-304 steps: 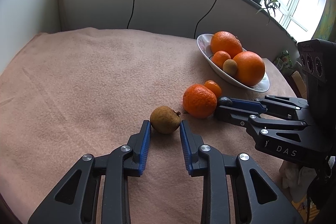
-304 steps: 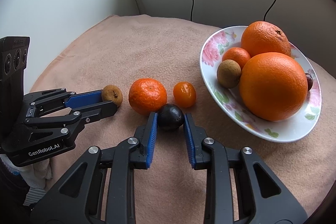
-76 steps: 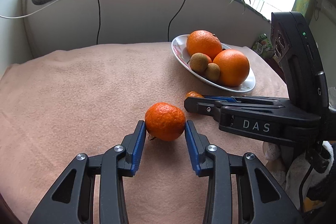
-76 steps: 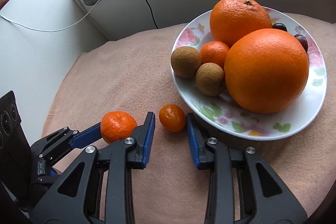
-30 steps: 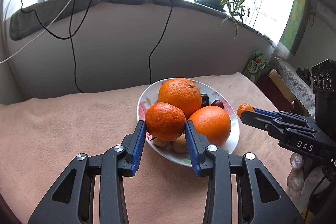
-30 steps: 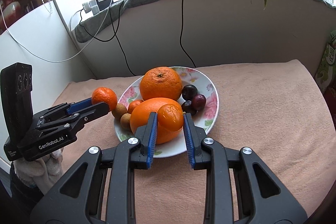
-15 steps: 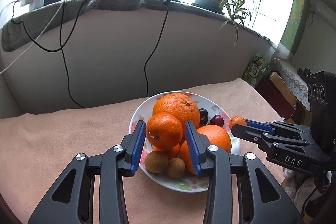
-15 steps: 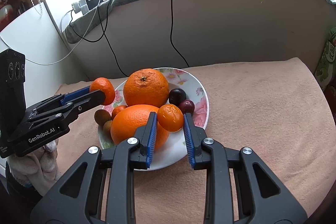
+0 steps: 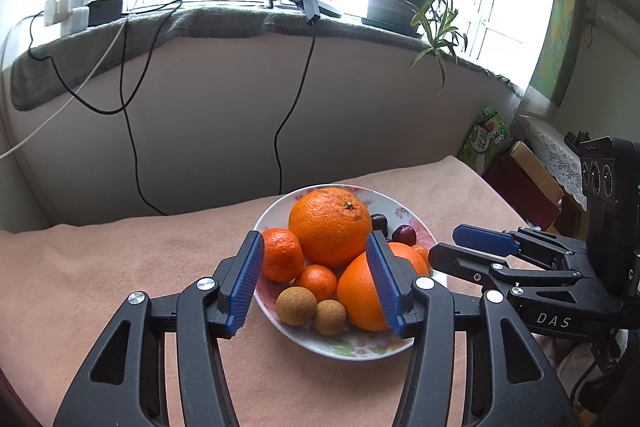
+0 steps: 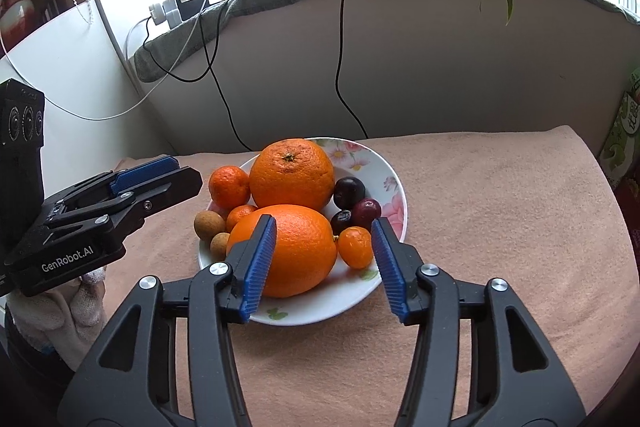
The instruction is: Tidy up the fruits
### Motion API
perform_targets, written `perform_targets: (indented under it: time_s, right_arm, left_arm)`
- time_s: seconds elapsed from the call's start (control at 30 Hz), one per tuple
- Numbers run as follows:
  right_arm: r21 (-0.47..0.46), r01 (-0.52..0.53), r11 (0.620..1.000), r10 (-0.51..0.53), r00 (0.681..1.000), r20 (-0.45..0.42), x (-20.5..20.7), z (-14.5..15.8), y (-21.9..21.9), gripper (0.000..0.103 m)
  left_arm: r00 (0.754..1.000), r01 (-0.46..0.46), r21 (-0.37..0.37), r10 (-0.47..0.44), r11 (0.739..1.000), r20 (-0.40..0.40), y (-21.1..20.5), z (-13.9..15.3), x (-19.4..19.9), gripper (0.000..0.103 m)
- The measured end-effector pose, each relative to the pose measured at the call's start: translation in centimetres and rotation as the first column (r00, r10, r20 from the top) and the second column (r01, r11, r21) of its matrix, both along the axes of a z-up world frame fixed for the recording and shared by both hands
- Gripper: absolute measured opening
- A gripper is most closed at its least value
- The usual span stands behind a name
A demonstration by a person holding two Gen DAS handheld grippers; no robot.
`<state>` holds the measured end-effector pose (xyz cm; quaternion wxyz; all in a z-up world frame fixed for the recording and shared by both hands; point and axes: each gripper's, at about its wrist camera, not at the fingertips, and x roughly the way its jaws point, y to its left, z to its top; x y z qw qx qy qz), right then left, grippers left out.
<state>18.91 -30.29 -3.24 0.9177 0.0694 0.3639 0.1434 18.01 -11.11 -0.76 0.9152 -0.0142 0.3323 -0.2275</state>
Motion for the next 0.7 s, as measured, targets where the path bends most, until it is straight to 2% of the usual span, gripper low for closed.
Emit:
perform_targets:
  time_s: [0.07,0.17,0.53,0.6,0.63,0.7]
  right_arm:
    - [-0.001,0.002,1.0,-0.002,1.0,0.008,-0.2,0.1,0.0,0.063]
    - [-0.011,0.002,1.0,-0.002,1.0,0.014,-0.6,0.4,0.1,0.063]
    - [-0.042,0.017,0.999,-0.015,0.999,0.034,-2.6,1.2,0.2,0.066]
    - [-0.05,0.017,0.999,-0.016,0.999,0.039,-3.0,1.4,0.2,0.074]
    - [-0.05,0.02,0.999,-0.017,0.999,0.049,-3.3,1.5,0.1,0.086]
    - [-0.053,0.028,0.998,-0.024,0.997,0.076,-4.0,1.8,0.1,0.09]
  left_arm:
    - [1.0,-0.001,-0.001,0.001,1.0,0.001,0.0,0.2,-0.2,0.056]
    - [1.0,-0.003,-0.001,0.003,1.0,0.004,0.1,0.4,-0.6,0.065]
    - [0.999,-0.045,0.007,0.045,0.999,0.025,0.8,1.5,-3.4,0.079]
    - [0.998,-0.05,0.007,0.05,0.999,0.028,1.0,1.6,-4.2,0.079]
    - [0.998,-0.053,0.01,0.053,0.999,0.03,1.1,1.6,-4.6,0.079]
    - [0.998,-0.063,0.016,0.063,0.998,0.032,1.3,1.6,-5.5,0.08]
